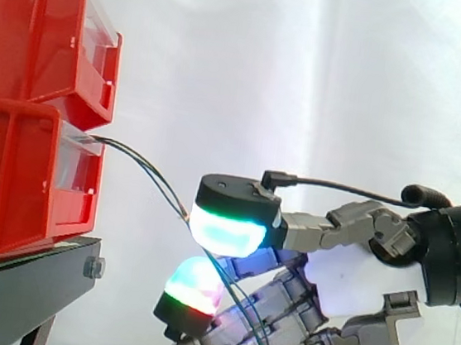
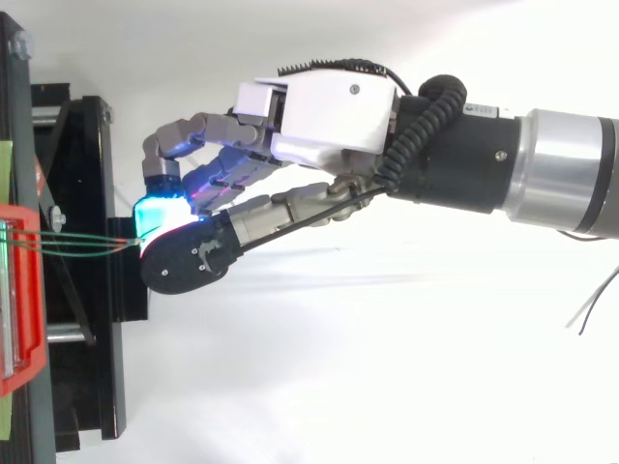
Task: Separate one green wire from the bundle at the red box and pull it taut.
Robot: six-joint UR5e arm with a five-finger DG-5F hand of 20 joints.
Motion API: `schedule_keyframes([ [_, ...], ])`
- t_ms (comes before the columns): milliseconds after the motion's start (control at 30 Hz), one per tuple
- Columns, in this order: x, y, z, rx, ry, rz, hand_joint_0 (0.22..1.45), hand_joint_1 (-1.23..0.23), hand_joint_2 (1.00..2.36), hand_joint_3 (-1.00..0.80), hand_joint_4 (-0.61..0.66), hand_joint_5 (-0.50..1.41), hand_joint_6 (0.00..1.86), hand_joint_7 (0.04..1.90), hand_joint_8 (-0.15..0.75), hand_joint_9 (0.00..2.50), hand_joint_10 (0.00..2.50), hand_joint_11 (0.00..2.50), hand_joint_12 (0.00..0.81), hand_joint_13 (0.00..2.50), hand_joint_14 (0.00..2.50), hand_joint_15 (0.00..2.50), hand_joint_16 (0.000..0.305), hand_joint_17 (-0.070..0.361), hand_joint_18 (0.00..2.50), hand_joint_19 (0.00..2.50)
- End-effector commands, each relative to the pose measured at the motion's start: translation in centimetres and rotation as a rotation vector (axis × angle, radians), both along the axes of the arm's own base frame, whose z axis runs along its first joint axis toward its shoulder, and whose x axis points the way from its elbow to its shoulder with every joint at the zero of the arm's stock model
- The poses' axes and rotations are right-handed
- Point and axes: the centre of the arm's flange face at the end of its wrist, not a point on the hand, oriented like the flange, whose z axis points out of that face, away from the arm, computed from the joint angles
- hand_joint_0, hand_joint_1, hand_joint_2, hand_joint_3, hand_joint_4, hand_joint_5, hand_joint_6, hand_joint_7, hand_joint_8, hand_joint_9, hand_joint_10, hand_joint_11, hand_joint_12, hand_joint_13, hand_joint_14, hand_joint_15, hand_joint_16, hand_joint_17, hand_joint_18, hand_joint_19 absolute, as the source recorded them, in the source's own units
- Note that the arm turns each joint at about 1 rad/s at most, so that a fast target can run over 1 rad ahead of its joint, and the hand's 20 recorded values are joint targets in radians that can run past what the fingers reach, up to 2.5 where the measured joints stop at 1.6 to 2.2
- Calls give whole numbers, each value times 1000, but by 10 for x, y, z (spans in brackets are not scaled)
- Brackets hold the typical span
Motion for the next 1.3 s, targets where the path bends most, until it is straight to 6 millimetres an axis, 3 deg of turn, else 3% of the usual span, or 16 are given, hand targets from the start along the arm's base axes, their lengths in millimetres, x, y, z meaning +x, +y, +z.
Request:
schedule_keyframes([
  [0, -1, 0, -2, -3, 3, -5, 513, -582, 1000, -500, 247, -119, 501, 1302, 328, 706, 3, 135, 403, 657, 6, 186, 44, 98, 423, 251],
  [300, 13, 3, 30, -37, -66, 14, 513, -580, 1000, -500, 242, -120, 502, 1298, 327, 705, 4, 133, 402, 657, 6, 189, 44, 98, 425, 251],
  [733, 16, 7, 34, -34, -77, 35, 497, -644, 1000, -500, 240, -125, 501, 1300, 331, 700, 4, 136, 410, 662, 6, 199, 45, 102, 437, 259],
  [833, 16, 8, 35, -35, -78, 34, 532, -655, 1000, -500, 238, -111, 500, 1412, 326, 711, 3, 137, 399, 675, 6, 197, 43, 98, 443, 265],
  [1133, 17, 9, 41, -35, -85, 37, 619, -687, 1012, -331, 215, -155, 687, 1260, 313, 719, 4, 162, 389, 686, 6, 196, 41, 93, 465, 278],
  [1267, 18, 8, 47, -44, -83, 39, 639, -763, 1006, -413, 217, -169, 723, 1200, 314, 704, 5, 169, 392, 684, 6, 192, 42, 95, 475, 276],
])
